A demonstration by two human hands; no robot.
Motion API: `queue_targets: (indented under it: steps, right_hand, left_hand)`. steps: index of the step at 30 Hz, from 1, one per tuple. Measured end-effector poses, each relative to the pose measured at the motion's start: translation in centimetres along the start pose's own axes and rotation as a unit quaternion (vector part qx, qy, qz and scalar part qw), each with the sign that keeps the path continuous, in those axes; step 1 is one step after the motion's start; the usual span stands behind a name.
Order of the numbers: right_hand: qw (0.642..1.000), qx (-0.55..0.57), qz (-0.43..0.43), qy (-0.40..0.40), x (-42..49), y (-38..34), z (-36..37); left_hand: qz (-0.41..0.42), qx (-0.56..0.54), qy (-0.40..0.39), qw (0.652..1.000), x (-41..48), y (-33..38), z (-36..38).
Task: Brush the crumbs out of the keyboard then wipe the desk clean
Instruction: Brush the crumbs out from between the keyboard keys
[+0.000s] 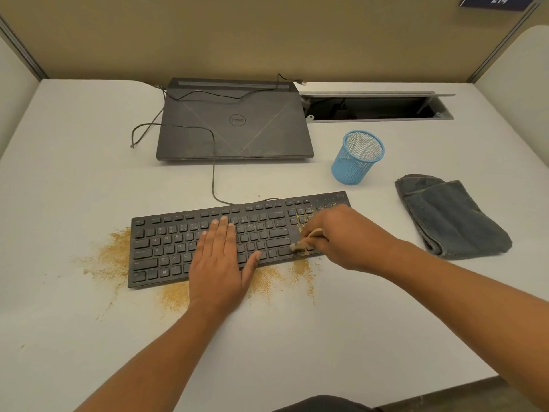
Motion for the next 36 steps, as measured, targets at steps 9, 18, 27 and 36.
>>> queue_targets:
  steps: [9, 18, 27, 36]
  right_hand:
    - [0.998, 0.009, 0.035, 0.046, 0.3, 1.2, -0.5]
    - [0.993, 0.022, 0.042, 0.106, -0.2, 1.9, 0.0]
    - [0.979, 0.078, 0.117, 0.149, -1.4, 1.6, 0.6]
    - [0.978, 0.083, 0.126, 0.145, -1.8, 1.3, 0.6]
  left_hand:
    - [0.004, -0.007, 0.005, 1.000, 0.1, 0.0, 0.0]
    - [0.007, -0.005, 0.008, 1.000, 0.0, -0.2, 0.2]
    - [0.007, -0.016, 0.015, 1.000, -0.1, -0.2, 0.3]
    - [0.002, -0.017, 0.021, 1.000, -0.2, -0.3, 0.2]
Point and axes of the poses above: each hand's wrist, its own x-axis towards the middle knuckle, its own z-axis out of the palm, y = z × x, the point moved 5 cm from there along x, towards the middle knuckle, and after that the axes turned 3 degrees about y, right-handed, at the moved point
